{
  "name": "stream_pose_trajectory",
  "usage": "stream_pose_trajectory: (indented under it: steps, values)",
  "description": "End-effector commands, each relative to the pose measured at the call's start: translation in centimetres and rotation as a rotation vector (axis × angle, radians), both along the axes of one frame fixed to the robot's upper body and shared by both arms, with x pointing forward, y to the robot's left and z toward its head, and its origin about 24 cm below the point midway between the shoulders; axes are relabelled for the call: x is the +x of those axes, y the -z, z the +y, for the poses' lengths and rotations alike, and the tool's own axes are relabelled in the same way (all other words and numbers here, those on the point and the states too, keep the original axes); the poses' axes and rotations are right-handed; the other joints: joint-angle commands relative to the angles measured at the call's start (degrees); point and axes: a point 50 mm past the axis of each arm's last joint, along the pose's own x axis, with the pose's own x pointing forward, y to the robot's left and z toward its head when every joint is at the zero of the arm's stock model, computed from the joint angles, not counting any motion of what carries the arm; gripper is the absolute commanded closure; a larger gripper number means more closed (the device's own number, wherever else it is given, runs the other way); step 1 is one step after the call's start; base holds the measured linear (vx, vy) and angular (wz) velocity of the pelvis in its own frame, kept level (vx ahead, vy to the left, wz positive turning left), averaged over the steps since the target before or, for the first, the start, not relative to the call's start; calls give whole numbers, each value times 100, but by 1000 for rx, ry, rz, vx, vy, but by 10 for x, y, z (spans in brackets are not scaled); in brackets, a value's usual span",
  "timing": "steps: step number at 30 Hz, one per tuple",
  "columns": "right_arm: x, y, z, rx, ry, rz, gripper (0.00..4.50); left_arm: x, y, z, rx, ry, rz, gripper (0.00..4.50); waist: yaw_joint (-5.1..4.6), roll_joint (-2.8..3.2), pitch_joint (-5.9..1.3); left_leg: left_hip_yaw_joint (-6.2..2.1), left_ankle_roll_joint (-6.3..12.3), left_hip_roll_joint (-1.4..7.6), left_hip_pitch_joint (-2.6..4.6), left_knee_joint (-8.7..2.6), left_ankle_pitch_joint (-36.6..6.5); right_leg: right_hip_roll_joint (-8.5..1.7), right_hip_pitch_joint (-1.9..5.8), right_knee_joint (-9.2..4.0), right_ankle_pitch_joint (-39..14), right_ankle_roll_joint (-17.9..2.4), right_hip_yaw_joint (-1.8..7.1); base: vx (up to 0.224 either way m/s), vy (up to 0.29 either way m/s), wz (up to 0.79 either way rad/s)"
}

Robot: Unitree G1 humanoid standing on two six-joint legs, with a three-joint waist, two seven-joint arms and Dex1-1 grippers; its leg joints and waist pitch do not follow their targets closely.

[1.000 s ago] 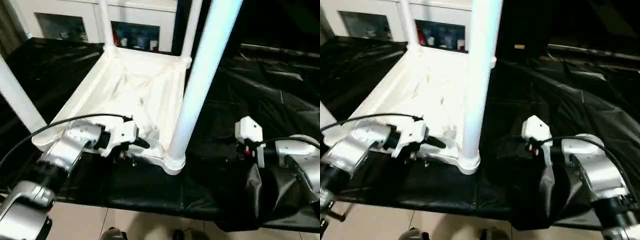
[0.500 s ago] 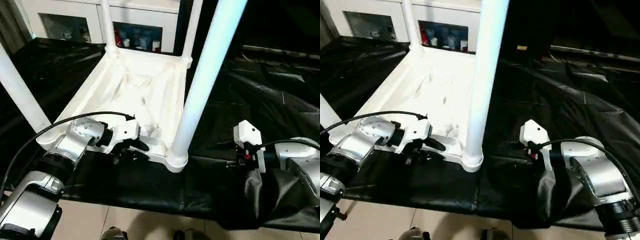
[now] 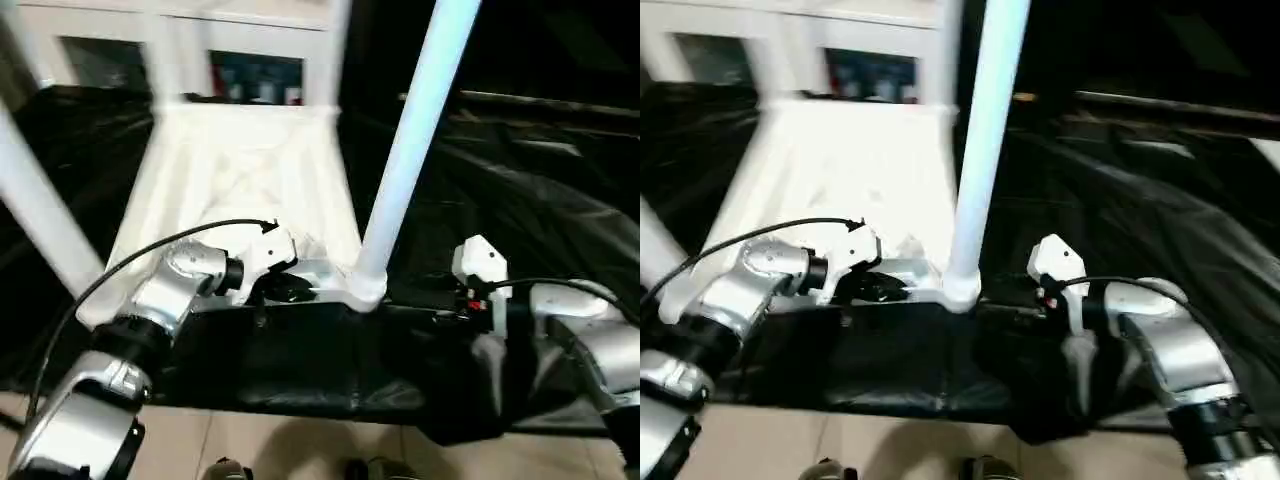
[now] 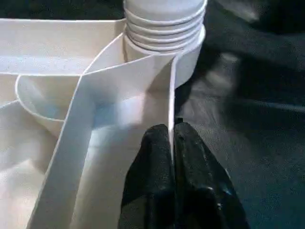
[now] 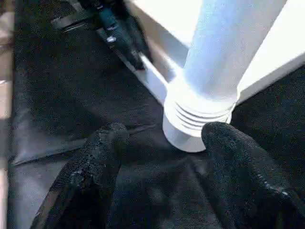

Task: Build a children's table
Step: Rotate table base, then rotate leg to tighten

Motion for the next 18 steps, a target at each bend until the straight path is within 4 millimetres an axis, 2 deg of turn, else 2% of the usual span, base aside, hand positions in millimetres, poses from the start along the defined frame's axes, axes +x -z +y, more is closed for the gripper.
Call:
stream_pose_trajectory:
  steps: [1,2,4,5,6,9,12,14,15,16,18]
  values:
    - [9,-5,-1,-4,45,-42,116,-7,12,-4,53,13,32,450,37,-18,-415,-6,93,-8,45,-446,-1832,-329,299,-596,-3064,-550,110,0,0,0]
    - [13,-5,-1,-9,68,-52,113,-9,13,-5,72,25,29,450,9,-19,-400,-7,122,-13,34,-457,-1825,-316,302,-593,-3037,-608,106,0,0,0]
    - [17,-5,-1,-26,84,-72,87,-10,15,-7,98,45,27,450,21,-10,-401,14,153,-12,92,-441,-1855,-317,272,-601,-2933,-676,128,0,0,0]
    - [18,-5,0,-35,83,-82,76,-10,15,-7,106,54,27,450,15,3,-397,12,144,-2,120,-455,-1929,-302,262,-578,-2814,-774,135,0,0,0]
    - [19,-5,2,-37,84,-87,76,-11,15,-8,105,63,36,450,17,5,-392,8,139,-5,106,-468,-1949,-299,291,-556,-2731,-796,137,0,0,0]
    - [23,-5,6,-32,88,-102,76,-14,15,-9,108,90,61,450,21,3,-415,12,151,-5,102,-478,-1869,-304,310,-520,-2472,-899,152,0,0,0]
    - [24,-2,10,-42,45,-77,76,-14,14,-8,114,87,53,450,42,-12,-430,35,223,-5,87,-481,-1636,-316,341,-476,-2138,-1002,162,0,0,0]
    - [24,1,14,-57,13,-67,76,-13,14,-8,108,87,58,450,44,-3,-427,40,232,2,86,-484,-1603,-320,342,-471,-2077,-1046,162,0,0,0]
    - [24,2,15,-59,-1,-61,76,-13,14,-7,106,86,58,450,42,-26,-422,44,236,5,84,-487,-1595,-320,339,-473,-2085,-1050,160,0,0,0]
    - [24,2,16,-59,-3,-61,76,-13,14,-7,106,86,59,450,42,-22,-425,40,238,1,76,-485,-1582,-323,351,-465,-2090,-1049,157,0,0,0]
    - [26,5,19,-72,-14,-65,76,-11,13,-7,102,80,60,450,43,-21,-414,41,226,-3,73,-487,-1596,-335,346,-487,-2264,-982,149,0,0,0]
